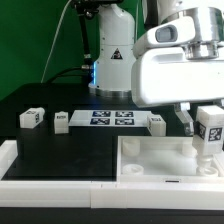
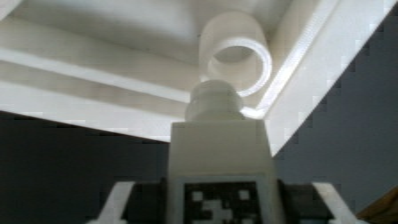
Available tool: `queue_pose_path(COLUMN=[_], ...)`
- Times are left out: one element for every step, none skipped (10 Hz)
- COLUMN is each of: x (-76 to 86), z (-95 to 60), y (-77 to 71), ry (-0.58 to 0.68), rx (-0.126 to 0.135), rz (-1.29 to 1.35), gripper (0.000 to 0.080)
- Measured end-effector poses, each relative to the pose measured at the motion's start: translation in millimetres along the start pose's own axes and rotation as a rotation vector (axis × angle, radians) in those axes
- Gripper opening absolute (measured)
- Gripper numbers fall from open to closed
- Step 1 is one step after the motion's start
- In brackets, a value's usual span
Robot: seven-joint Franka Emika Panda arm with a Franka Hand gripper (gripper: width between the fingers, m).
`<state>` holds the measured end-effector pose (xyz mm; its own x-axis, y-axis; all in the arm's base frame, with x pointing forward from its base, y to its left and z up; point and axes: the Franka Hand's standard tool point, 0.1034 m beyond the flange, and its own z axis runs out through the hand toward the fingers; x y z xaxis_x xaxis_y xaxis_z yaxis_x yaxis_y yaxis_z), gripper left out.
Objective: Assemble one leg
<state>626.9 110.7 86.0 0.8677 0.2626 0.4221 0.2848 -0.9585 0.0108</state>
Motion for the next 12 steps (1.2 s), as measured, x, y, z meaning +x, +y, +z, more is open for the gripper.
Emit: queue_pose_path(x=[-2.7,-4.1,-4.2,-4.4,-4.9,-4.8,-4.9,-4.6,-5.2,-8.8,-11.5,-15.5], z=[3.7,5.6,5.8,5.7,5.7,5.7,5.2,3.5,2.8,4.3,7.2,11.5], y=[0.2,0.1,-0.3,-0.3,-2.6,-7.1,-9.2,-10.2,-10.1,-9.5,-8.5,-8.6], ry=[-0.005,-0.002,0.002,0.005,0.01,0.013,0.012,0.012,0.013,0.008,0.008,0.005], rx=[0.0,-0.001,-0.002,-0.003,-0.003,-0.001,0.001,0.001,0.001,0.0,-0.001,-0.002], rz=[0.001,0.001,0.0,0.0,0.003,-0.002,-0.005,-0.007,-0.009,-0.008,-0.008,-0.007], gripper=[0.0288,0.0288,0.0288,0.0288,0.0288,0.0288,0.0288,0.0288,0.0288,0.0288,0.0288,0.0288])
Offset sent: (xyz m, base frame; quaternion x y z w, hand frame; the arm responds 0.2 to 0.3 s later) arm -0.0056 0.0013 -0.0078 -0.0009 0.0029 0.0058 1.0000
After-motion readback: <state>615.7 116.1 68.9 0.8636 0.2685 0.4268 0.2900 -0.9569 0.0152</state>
